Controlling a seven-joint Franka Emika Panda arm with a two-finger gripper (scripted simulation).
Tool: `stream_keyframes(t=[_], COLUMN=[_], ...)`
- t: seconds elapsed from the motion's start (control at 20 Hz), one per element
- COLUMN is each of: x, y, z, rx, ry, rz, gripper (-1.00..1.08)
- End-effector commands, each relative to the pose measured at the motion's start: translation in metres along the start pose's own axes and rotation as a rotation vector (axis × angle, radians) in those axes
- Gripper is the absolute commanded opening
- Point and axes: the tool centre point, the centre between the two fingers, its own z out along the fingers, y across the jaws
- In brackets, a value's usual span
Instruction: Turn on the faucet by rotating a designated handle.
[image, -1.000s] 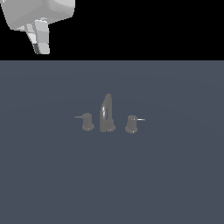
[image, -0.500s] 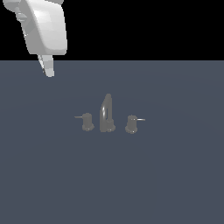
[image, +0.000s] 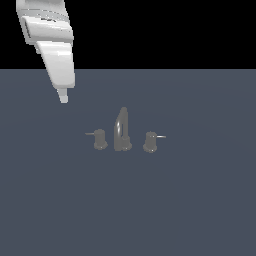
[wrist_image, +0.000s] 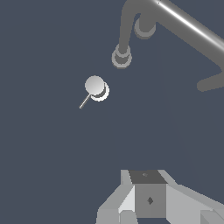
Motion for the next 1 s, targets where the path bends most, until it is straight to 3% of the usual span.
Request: stream_keyframes(t=[0.0,0.95], x=[0.004,0.055], y=[-0.009,-0.075], z=[0.011,0.109], rx=[0.0,-0.009], ry=[0.0,0.006], rz=[0.041,0.418], gripper=[-1.0,-1.0])
